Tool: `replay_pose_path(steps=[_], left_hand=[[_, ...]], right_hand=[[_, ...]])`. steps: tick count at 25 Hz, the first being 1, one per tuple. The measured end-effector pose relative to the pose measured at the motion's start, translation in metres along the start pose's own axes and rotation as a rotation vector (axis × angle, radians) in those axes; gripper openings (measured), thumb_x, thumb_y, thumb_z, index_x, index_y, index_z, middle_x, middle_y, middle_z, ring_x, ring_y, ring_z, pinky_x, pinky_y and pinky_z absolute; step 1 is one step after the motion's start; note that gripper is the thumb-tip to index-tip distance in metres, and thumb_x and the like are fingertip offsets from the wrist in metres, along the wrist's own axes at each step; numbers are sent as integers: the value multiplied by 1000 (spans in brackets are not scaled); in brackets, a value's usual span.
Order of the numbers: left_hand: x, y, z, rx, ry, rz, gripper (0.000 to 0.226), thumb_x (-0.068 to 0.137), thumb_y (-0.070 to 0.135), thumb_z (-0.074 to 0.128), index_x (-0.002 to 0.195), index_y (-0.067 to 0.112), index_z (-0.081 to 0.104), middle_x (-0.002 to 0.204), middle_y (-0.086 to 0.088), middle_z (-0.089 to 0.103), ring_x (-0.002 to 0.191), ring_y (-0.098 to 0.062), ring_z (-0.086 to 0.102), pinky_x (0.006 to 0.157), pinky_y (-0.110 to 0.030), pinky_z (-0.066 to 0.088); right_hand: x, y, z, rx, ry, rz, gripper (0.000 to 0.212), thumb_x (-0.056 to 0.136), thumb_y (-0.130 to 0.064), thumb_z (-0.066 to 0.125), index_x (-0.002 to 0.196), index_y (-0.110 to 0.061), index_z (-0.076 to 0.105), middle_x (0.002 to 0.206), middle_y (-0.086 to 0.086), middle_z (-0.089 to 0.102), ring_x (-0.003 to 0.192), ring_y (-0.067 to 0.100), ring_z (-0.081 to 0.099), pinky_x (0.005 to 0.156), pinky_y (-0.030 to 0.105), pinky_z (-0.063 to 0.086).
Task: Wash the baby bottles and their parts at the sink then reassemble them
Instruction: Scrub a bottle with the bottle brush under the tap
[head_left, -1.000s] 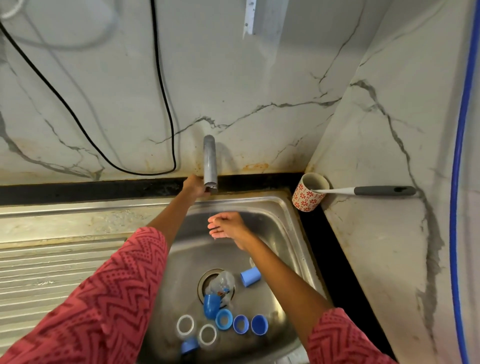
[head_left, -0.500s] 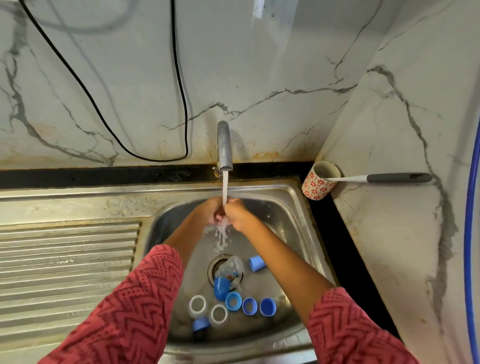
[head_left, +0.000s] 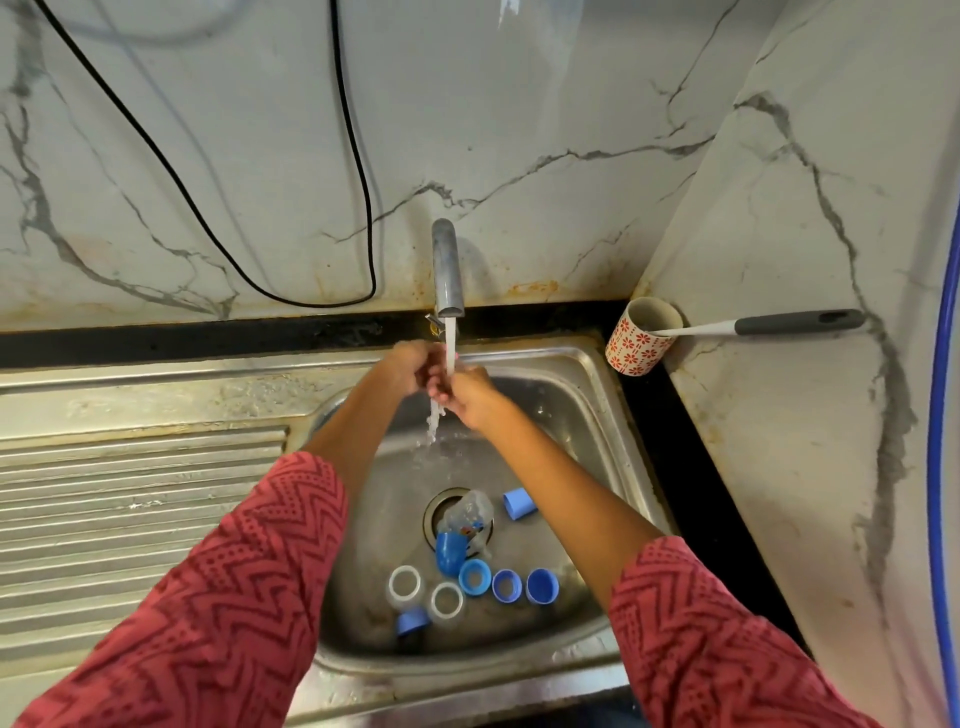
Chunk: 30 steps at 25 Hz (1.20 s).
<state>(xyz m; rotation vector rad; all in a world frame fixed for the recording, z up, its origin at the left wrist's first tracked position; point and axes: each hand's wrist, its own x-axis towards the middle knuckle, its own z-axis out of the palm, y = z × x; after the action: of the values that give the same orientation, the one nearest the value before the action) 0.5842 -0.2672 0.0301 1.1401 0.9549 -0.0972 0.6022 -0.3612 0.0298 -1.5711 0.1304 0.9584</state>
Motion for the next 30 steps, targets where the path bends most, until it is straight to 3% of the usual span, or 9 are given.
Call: replay_pose_path(steps=[2,4,7,9,12,19,24,28,30], left_hand=[[6,0,-2,-2,46,50,29,100,13,37,84,3,59,40,0,45,31,-11,39,36,-22,41],[9,-23,-1,-33,45,-6,31,100,13,39,76,2,56,44,-1,47,37,-10,45,43,-26,48],[18,-75,-2,-132,-19,-165,34,100,8,32,71,4,48,43,-4,47,35,-10,47,42,-23,50],[32,-102,-5,-37,17,-212,23,97,-1,36,83,0,54,65,-12,59,58,-16,59,68,-27,55],[44,-119,-8,102,74,-233,13,94,2,47,98,-2,59,107,-20,63,92,-27,60,91,-37,50],[49,-127,-22,99,108,-269,29,99,13,43,121,-2,55,122,-16,61,109,-33,60,88,-37,49],[38,-134,-25,158,137,-285,34,97,24,48,122,3,54,126,-12,58,116,-31,55,99,-42,42],[21,-112,-5,-119,-130,-164,56,70,62,66,93,11,64,85,-11,60,71,-20,58,68,-32,46],[22,-92,2,-315,-40,-132,50,81,51,62,102,6,58,96,-15,61,69,-21,58,66,-36,50]], right_hand=[[3,-4,4,-40,4,-17,33,101,-17,41,71,-10,53,60,4,49,38,7,43,31,15,28],[11,2,3,-173,40,-22,27,100,-19,44,76,-12,55,66,4,55,47,10,49,39,17,38],[33,35,-5,-440,35,52,18,96,-10,48,96,1,62,93,16,65,76,23,62,77,31,55],[47,63,-16,-777,8,21,23,92,-7,52,109,5,62,108,18,65,97,28,62,89,35,50],[56,105,-39,-1294,-130,-16,29,92,-9,55,119,-1,56,115,15,59,111,29,58,92,32,46],[62,163,-59,-1703,-379,-72,66,86,-30,66,138,-2,38,138,21,40,125,33,43,97,36,39],[63,113,-63,-1421,-275,71,59,78,-47,71,117,-5,58,114,12,61,100,24,61,83,30,49],[56,49,-48,-1060,-5,-58,65,70,-50,75,115,-7,58,109,10,65,97,24,65,70,30,51],[47,37,-37,-1038,-45,-122,56,77,-44,72,115,-7,55,109,12,64,98,26,65,79,34,54]])
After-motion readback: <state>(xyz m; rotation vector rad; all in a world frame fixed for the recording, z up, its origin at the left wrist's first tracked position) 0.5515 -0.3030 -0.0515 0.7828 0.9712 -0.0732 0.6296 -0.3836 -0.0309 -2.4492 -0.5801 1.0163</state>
